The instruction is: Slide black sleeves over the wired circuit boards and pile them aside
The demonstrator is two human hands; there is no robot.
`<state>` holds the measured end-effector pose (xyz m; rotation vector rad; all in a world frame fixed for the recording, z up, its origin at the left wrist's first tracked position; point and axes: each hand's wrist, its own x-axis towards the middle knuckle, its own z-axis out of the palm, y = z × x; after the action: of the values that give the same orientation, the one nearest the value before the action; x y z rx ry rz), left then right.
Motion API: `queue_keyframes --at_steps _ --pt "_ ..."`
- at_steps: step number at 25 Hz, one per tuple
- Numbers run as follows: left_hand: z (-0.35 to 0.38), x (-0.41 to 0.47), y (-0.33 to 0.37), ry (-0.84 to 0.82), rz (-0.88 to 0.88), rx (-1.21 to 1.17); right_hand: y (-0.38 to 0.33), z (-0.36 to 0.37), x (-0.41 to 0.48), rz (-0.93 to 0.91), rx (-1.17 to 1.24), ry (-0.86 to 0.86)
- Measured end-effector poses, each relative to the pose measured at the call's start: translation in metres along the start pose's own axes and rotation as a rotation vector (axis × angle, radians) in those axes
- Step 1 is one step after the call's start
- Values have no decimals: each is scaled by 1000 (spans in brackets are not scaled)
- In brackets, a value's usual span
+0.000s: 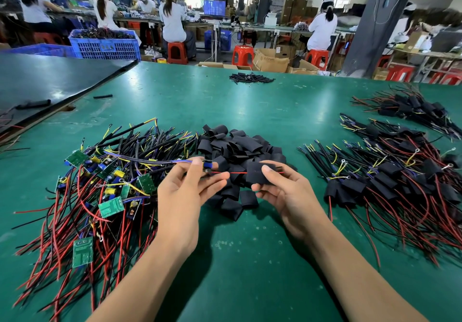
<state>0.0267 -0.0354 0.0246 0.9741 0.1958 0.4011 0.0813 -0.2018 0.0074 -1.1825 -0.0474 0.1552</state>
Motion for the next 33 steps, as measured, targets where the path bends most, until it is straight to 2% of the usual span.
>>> queue_keyframes --at_steps 3,6,12,19,23,25,30,33 --pt "0 -2 -5 -49 -54 73 -2 6 -2 30 108 -3" --pt "2 -5 -10 -73 -85 202 -3 11 -6 12 107 -72" --pt "0 -4 -13 -65 -132 293 4 19 -12 -24 85 -131" --pt "0 -6 -8 -203 -326 87 3 17 -10 -24 115 -108" --pt "0 -4 -5 -214 -431 -14 3 17 -9 -118 -30 -93" --pt "0 -3 -4 -239 -470 -48 2 17 -10 -105 -16 -87" --pt "1 -3 -4 -209 -463 -59 -3 14 -13 -87 94 -277" --pt "1 -2 -4 -180 -466 -77 -4 13 -13 -106 54 -297"
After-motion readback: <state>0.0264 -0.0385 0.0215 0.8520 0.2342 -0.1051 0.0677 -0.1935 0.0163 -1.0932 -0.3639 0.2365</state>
